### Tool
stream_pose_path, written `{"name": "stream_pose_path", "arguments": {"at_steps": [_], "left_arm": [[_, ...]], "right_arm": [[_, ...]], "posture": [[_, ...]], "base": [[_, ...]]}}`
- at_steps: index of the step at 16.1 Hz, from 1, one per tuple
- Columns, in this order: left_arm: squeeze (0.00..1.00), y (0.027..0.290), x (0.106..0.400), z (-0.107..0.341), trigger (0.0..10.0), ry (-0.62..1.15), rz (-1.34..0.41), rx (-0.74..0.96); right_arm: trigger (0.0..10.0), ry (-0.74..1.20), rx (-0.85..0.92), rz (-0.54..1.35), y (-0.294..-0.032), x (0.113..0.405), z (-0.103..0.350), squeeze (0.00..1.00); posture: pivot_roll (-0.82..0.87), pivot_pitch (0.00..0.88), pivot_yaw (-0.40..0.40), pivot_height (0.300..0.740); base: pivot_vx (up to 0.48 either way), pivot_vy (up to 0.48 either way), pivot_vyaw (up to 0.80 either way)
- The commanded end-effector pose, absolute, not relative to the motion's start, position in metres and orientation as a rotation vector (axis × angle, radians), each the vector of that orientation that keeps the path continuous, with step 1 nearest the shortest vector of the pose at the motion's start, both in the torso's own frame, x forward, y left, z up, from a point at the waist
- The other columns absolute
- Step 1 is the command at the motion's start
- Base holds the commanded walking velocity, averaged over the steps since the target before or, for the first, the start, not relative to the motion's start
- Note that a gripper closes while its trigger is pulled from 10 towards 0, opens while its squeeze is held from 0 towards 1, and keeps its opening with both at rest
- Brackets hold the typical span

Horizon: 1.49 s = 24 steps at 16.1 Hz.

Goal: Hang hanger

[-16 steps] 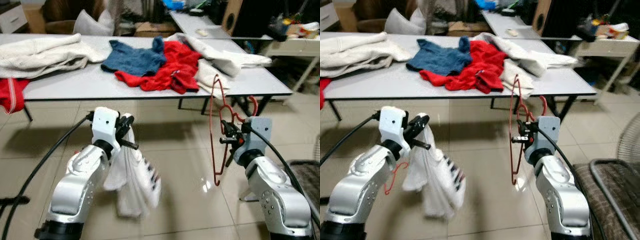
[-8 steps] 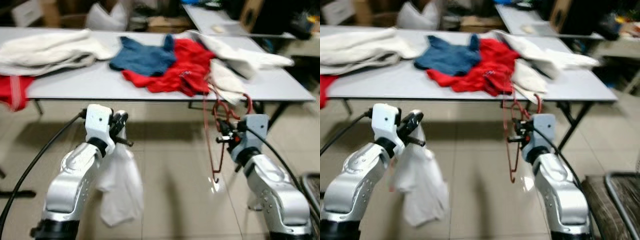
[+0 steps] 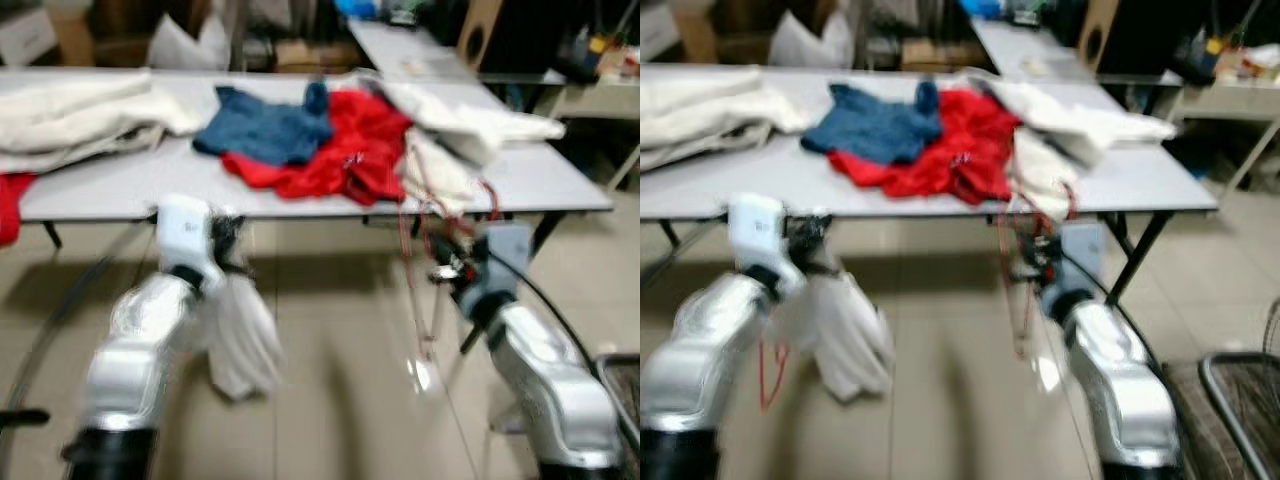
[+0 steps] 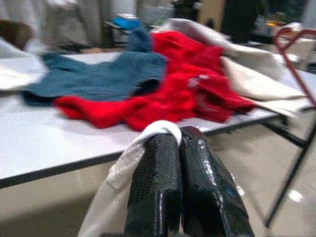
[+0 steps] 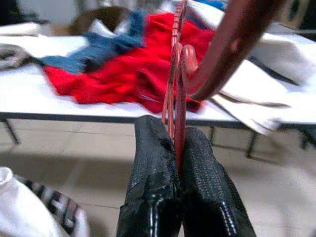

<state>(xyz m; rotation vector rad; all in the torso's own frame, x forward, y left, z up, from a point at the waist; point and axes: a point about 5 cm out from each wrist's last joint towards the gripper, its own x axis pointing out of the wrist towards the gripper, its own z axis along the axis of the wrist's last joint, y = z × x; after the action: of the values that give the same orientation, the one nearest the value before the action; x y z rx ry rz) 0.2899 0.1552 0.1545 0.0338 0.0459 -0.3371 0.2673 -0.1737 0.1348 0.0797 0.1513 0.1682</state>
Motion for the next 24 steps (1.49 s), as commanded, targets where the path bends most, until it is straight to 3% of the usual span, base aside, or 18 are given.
{"name": "stream_pose_path", "arguments": {"at_steps": [1, 24], "left_arm": [[0.0, 0.162, 0.2923, 0.1634, 10.0, 0.014, -0.318, 0.06], [0.0, 0.1528, 0.2901, 0.1633, 10.0, 0.016, -0.367, 0.08]], "right_arm": [[10.0, 0.12, 0.094, 0.18, -0.1698, 0.2696, 0.1406, 0.0], [10.0, 0.144, 0.099, 0.154, -0.1729, 0.2681, 0.1382, 0.0]], "posture": [[-0.09, 0.0, -0.034, 0.74], [-0.08, 0.0, -0.048, 0.74]], "base": [[0.322, 0.0, 0.0], [0.327, 0.0, 0.0]]}}
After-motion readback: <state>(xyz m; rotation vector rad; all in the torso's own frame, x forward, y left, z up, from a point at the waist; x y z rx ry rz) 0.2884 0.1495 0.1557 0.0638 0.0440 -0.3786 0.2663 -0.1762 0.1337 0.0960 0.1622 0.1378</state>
